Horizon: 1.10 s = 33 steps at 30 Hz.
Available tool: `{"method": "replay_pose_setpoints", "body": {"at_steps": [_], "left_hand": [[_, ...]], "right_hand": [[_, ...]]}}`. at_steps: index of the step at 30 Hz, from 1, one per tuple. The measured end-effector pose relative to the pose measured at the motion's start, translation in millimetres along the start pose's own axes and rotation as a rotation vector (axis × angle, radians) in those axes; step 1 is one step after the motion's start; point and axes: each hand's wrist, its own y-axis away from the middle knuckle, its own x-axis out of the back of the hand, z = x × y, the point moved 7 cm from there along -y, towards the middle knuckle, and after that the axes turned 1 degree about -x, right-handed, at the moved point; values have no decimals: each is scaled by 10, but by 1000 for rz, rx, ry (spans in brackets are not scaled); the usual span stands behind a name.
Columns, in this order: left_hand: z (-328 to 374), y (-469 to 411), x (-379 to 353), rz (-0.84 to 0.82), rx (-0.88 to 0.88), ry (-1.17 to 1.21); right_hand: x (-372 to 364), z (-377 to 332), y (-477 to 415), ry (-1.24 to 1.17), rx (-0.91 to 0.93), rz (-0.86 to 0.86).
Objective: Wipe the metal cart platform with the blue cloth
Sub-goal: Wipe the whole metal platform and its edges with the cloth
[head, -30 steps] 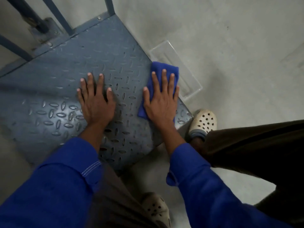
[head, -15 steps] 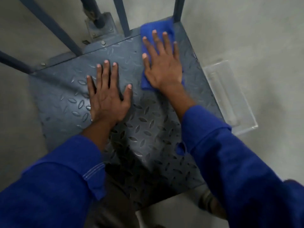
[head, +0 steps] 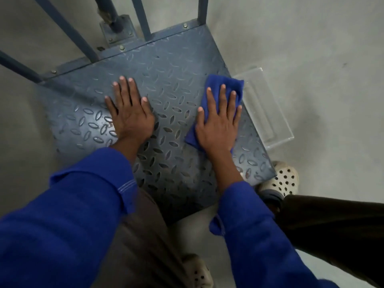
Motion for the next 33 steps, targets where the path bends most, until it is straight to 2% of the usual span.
{"method": "replay_pose_setpoints", "body": {"at_steps": [2, 5, 7, 8, 11, 13, 15, 17, 19, 25, 30, 31, 33], "left_hand": [[29, 137, -29, -13, 16, 5], [52, 303, -63, -18, -1, -20], [72, 351, -57, 4, -10, -31], [81, 355, -51, 12, -12, -33], [84, 352, -33, 34, -11, -45], [97, 348, -9, 47, -15, -43], [107, 352, -3, 46, -15, -28], [104, 345, 7, 56, -7, -14], [104, 344, 23, 65, -7, -7], [107, 346, 30, 45, -11, -56], [119, 360, 45, 64, -11, -56], [117, 358, 41, 64, -11, -55], [112, 358, 38, 61, -11, -51]], "right_hand": [[-99, -321, -48, -28, 42, -34], [-198, -698, 194, -7, 418, -113], [-129, -533, 518, -5, 495, -102], [-66, -354, 689, 9, 443, -82], [94, 166, 1004, 25, 108, -11], [93, 102, 877, 14, -51, 19], [-12, -236, 641, -13, -32, 13], [-161, -594, 516, -4, 88, -4], [-218, -671, 629, -12, 125, -4], [65, 224, 1731, 38, -225, 16], [127, 409, 1372, 51, -398, 77], [88, 285, 1246, 39, -373, 75], [-68, -142, 1087, 18, -181, 14]]}}
